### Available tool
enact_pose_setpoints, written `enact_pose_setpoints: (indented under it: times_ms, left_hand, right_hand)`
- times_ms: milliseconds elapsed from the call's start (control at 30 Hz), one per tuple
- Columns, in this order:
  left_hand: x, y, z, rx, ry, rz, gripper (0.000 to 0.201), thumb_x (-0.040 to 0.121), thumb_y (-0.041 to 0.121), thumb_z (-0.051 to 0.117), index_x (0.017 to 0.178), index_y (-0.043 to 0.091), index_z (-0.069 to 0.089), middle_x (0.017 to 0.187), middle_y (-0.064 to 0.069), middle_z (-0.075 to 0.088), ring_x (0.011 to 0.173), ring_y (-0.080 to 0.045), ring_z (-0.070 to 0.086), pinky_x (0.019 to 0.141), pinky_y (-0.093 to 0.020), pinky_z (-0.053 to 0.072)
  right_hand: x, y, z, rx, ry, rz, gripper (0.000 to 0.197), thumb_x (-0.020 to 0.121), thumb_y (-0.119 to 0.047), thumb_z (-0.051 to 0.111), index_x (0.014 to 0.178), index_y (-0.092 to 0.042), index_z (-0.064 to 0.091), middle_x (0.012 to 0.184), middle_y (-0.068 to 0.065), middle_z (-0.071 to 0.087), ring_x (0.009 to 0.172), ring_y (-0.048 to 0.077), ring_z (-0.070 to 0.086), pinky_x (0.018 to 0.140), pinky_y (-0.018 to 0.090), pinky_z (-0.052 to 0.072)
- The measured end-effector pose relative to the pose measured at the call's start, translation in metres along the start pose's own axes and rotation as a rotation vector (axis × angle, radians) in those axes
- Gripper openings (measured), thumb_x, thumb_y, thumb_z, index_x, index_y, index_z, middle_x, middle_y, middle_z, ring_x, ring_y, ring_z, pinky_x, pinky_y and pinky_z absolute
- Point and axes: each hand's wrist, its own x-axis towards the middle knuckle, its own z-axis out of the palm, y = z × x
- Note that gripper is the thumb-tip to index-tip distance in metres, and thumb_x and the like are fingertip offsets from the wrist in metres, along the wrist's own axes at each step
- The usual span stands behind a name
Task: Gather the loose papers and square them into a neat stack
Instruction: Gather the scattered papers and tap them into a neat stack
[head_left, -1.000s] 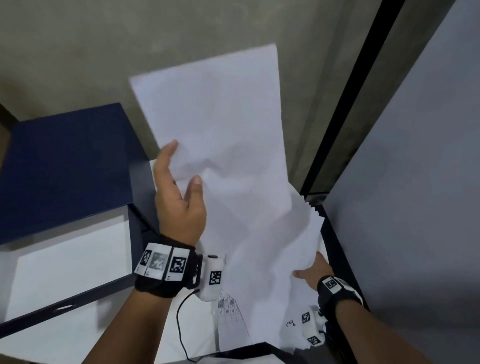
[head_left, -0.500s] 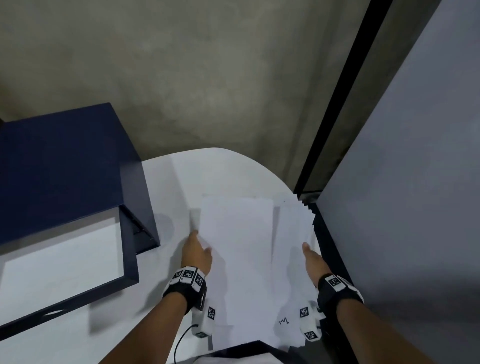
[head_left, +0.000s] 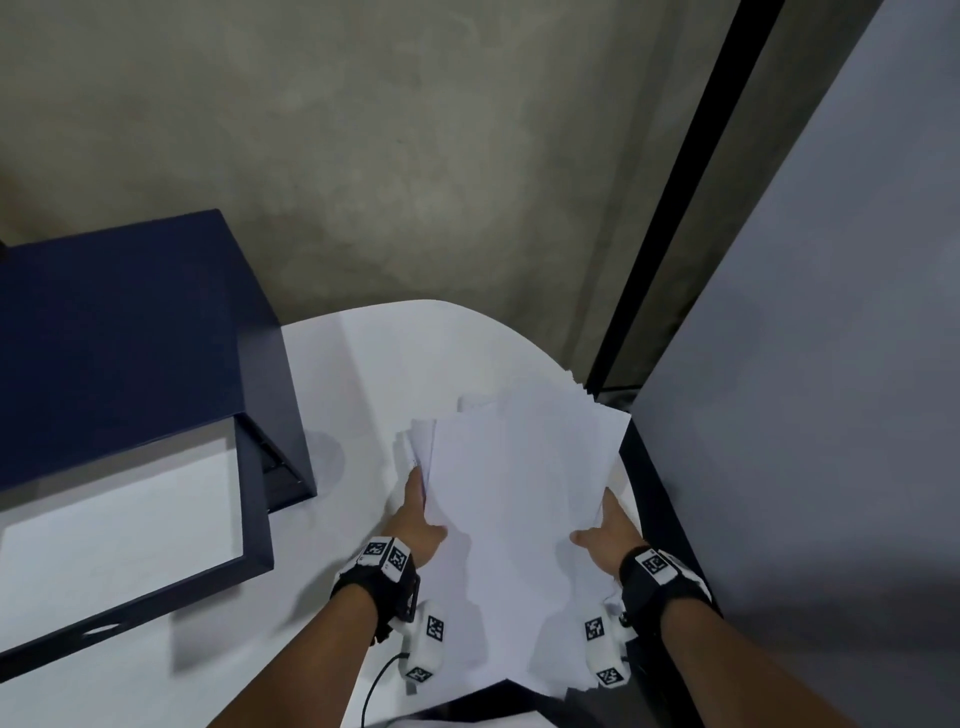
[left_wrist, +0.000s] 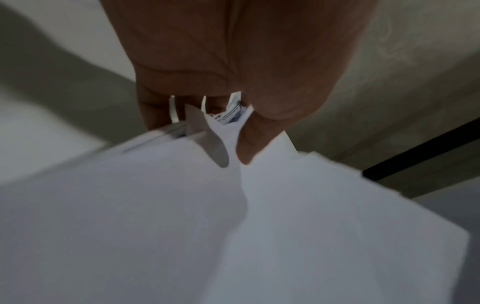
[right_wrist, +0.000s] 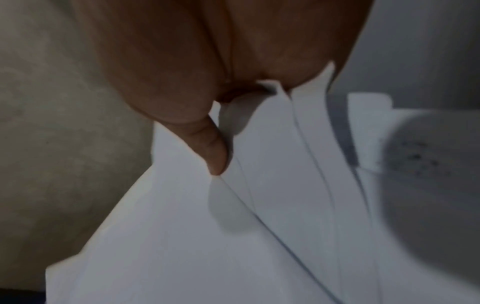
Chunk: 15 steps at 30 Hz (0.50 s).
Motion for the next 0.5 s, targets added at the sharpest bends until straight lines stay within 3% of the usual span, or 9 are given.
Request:
enact_pose_setpoints:
  times_ms: [100, 167, 233, 300, 367, 433, 500]
  left_hand:
    - [-0.002, 0.002, -0.005, -0.166, 0.126, -0.057, 0.107, 0.083, 0.025, 0.073, 0.151, 0.022, -0.01, 0.157, -0.014, 0.021, 0.135, -0.033, 0.041, 0.105, -0.037, 0.036]
    - [-0.002, 0.005, -0.013, -0.467, 0.156, -0.039, 0.109, 0.075, 0.024, 0.081, 0.15, 0.019, 0.002, 0.152, -0.014, 0.033, 0.131, -0.03, 0.044, 0.107, -0.04, 0.036]
    - [-0.006, 0.012, -0.025, -0.727, 0.106, 0.013, 0.087, 0.073, 0.018, 0.082, 0.141, 0.016, 0.028, 0.14, -0.012, 0.051, 0.122, -0.03, 0.054, 0.104, -0.044, 0.042]
    - [-0.019, 0.032, -0.043, -0.827, 0.071, 0.128, 0.051, 0.08, 0.01, 0.075, 0.126, 0.01, 0.052, 0.124, -0.016, 0.064, 0.114, -0.035, 0.061, 0.097, -0.047, 0.049]
    - [-0.033, 0.054, -0.06, -0.773, 0.144, 0.252, 0.033, 0.082, 0.006, 0.071, 0.114, 0.004, 0.063, 0.109, -0.015, 0.072, 0.101, -0.033, 0.068, 0.084, -0.038, 0.057]
    - [-0.047, 0.071, -0.074, -0.707, 0.242, 0.335, 0.023, 0.08, 0.003, 0.073, 0.103, 0.006, 0.067, 0.09, -0.003, 0.076, 0.085, -0.021, 0.072, 0.069, -0.024, 0.059]
    - [-0.059, 0.083, -0.081, -0.654, 0.289, 0.349, 0.017, 0.078, 0.0, 0.075, 0.091, 0.008, 0.066, 0.076, 0.005, 0.075, 0.07, -0.007, 0.071, 0.065, -0.02, 0.058]
  right_hand:
    - [-0.008, -0.013, -0.006, 0.132, 0.007, -0.079, 0.063, 0.084, 0.007, 0.065, 0.133, -0.029, 0.048, 0.125, -0.002, 0.064, 0.116, 0.022, 0.06, 0.105, 0.044, 0.046]
    - [-0.016, -0.028, -0.013, 0.223, -0.003, -0.147, 0.059, 0.085, 0.009, 0.064, 0.126, -0.032, 0.051, 0.119, -0.007, 0.067, 0.112, 0.016, 0.062, 0.1, 0.038, 0.048]
    - [-0.024, -0.048, -0.02, 0.269, 0.005, -0.204, 0.053, 0.086, 0.01, 0.063, 0.126, -0.024, 0.053, 0.115, -0.01, 0.067, 0.108, 0.009, 0.063, 0.091, 0.025, 0.049]
    - [-0.03, -0.073, -0.025, 0.27, 0.018, -0.269, 0.045, 0.087, 0.007, 0.064, 0.126, -0.014, 0.056, 0.115, -0.005, 0.069, 0.107, 0.01, 0.065, 0.087, 0.02, 0.048]
    - [-0.035, -0.095, -0.028, 0.248, 0.042, -0.322, 0.035, 0.087, 0.004, 0.065, 0.12, -0.009, 0.061, 0.11, -0.003, 0.071, 0.103, 0.008, 0.067, 0.089, 0.022, 0.048]
    - [-0.037, -0.11, -0.027, 0.231, 0.069, -0.32, 0.016, 0.088, 0.004, 0.063, 0.099, -0.009, 0.067, 0.087, -0.01, 0.073, 0.082, 0.0, 0.068, 0.08, 0.022, 0.049]
    - [-0.037, -0.117, -0.022, 0.198, 0.132, -0.305, 0.016, 0.088, 0.005, 0.061, 0.08, -0.008, 0.065, 0.072, -0.007, 0.068, 0.07, 0.008, 0.064, 0.07, 0.022, 0.045]
